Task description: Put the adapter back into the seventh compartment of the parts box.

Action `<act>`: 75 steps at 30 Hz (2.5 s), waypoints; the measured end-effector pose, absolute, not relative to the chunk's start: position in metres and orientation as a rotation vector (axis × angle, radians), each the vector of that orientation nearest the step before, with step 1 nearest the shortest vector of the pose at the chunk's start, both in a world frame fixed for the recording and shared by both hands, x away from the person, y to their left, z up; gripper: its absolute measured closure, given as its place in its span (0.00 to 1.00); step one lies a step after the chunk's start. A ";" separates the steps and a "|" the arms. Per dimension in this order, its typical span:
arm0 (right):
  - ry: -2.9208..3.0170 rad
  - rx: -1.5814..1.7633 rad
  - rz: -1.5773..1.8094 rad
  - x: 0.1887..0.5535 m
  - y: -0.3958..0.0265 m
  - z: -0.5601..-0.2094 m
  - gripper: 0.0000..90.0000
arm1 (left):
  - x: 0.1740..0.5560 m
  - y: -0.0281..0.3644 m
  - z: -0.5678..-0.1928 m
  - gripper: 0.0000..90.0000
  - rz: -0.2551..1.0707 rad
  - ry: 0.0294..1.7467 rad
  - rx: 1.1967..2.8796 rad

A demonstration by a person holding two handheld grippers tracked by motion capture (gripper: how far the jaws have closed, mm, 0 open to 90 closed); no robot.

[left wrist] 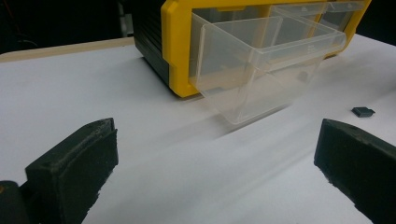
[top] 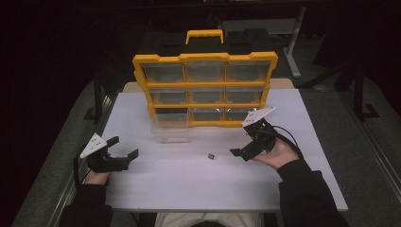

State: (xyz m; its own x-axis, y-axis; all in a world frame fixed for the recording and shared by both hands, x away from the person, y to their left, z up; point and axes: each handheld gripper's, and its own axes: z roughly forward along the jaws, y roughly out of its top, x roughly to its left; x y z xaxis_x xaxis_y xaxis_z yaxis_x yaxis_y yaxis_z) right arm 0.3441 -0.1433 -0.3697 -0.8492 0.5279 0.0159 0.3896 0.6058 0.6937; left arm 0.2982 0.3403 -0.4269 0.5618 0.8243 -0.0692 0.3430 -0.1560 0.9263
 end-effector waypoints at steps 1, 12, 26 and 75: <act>2.645 0.759 1.066 0.344 -0.142 -0.369 0.00 | 0.298 0.340 -0.427 0.00 0.570 0.972 1.741; 2.688 0.728 1.035 0.349 -0.130 -0.372 0.00 | 0.298 0.340 -0.427 0.00 0.568 0.971 1.743; 2.727 0.699 1.008 0.357 -0.116 -0.372 0.00 | 0.298 0.340 -0.427 0.00 0.569 0.969 1.749; 2.906 0.599 0.861 0.374 -0.063 -0.410 0.00 | 0.299 0.339 -0.428 0.00 0.566 0.960 1.760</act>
